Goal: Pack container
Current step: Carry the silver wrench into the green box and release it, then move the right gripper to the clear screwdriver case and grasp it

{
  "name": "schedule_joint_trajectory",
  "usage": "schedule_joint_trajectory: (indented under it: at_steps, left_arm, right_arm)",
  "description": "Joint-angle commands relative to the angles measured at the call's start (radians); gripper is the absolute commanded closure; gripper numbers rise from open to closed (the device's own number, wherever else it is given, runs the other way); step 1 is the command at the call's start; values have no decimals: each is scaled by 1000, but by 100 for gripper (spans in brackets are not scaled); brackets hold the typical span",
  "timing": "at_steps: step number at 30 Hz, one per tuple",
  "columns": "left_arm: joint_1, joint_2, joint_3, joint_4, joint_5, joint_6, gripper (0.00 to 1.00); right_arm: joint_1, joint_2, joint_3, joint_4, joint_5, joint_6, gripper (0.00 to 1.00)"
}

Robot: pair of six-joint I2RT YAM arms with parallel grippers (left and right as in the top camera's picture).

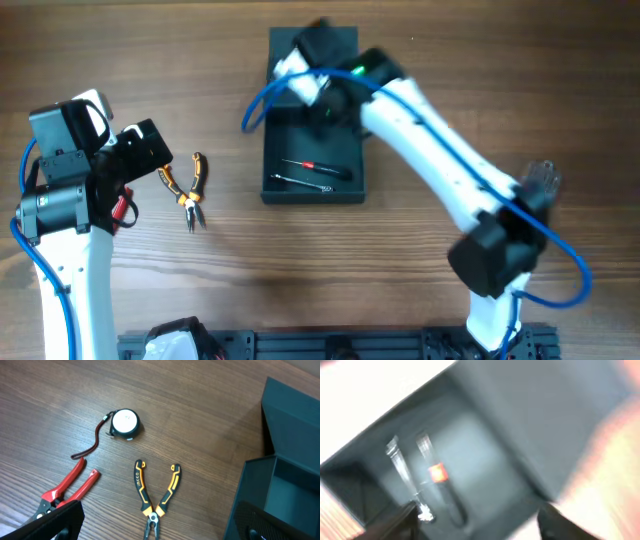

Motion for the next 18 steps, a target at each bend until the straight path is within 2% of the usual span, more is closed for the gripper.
schedule_joint_trajectory:
  at_steps: [1,3,4,6,7,13,18]
  left_arm:
    - [-4,-15,20,2,-6,19,0]
    - [-4,-15,20,2,-6,19,0]
    - [-4,-15,20,1,-6,19,0]
    - [-4,-15,20,1,-6,19,0]
    - [-4,-15,20,2,-6,19,0]
    - [-4,-15,20,3,-6,19,0]
    - [-4,-14,20,3,-6,19,0]
  right_arm:
    - [-150,-163,158,-116,258,516,12]
    - [-262,-228,177,-193,226,707,12]
    - [-327,-262,177,-222,188,758,11]
    - [-462,-321,177,-272,129,759,2]
    - [-506,-336,177,-292,129,756,0]
    - [-772,-363,145,-474,129,766,0]
    - [-940,-363,-72,-466,85,778,0]
